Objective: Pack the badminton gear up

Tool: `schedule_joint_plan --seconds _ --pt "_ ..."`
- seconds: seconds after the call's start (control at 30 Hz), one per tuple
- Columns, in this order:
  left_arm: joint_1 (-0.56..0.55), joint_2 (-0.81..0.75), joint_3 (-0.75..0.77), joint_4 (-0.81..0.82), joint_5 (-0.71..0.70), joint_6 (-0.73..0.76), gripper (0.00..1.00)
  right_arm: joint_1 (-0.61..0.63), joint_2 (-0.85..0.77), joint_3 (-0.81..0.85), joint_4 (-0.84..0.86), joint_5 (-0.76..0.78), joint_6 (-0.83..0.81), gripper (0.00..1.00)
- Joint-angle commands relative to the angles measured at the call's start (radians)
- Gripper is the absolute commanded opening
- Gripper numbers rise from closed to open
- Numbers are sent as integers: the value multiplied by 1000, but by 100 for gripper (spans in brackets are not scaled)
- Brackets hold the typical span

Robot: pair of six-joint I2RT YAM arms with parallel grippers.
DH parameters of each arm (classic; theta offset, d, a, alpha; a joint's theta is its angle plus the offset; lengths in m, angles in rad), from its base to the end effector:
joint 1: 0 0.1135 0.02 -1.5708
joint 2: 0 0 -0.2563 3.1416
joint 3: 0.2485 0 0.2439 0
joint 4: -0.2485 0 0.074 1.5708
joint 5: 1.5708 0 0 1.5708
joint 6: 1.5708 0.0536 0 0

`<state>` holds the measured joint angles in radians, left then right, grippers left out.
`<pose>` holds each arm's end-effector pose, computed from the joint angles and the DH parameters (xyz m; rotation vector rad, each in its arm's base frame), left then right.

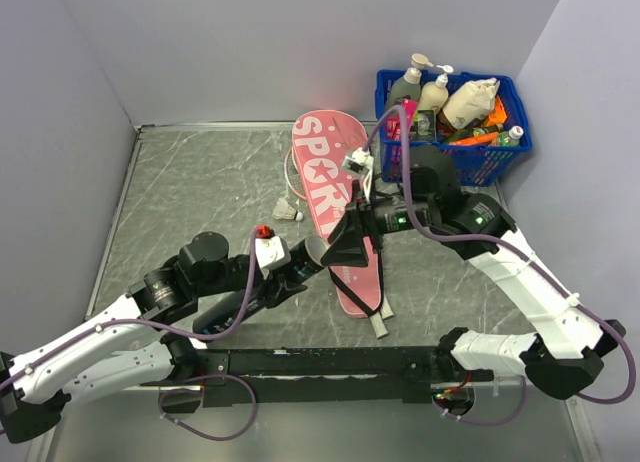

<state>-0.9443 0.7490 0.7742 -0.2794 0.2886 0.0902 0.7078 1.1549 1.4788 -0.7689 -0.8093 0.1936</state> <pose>0.0981 -0.1616 0.3224 1.1192 1.5376 -0.8554 0.1432 0.1736 0.4323 -1.0659 1.8572 1.3651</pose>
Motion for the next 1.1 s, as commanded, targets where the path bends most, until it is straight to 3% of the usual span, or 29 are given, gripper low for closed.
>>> schedule_joint_plan --seconds 0.0,0.13,0.23,0.7,0.8,0.93,1.07 --pt "-5 6 14 75 -23 6 18 61 29 2 66 -4 9 78" --pt "-7 1 8 82 -28 2 19 96 71 11 57 54 15 70" --pt "-5 3 7 82 -28 0 20 114 98 17 54 71 12 53" --pt "-5 7 8 82 -45 -4 20 150 115 -12 94 73 29 31" --pt "-7 10 10 78 -49 -6 20 157 117 -17 89 87 30 22" --pt "-5 10 8 80 -58 -9 20 163 120 -21 83 104 29 0" --pt "-5 7 8 78 -58 -10 20 165 117 -25 80 134 38 0"
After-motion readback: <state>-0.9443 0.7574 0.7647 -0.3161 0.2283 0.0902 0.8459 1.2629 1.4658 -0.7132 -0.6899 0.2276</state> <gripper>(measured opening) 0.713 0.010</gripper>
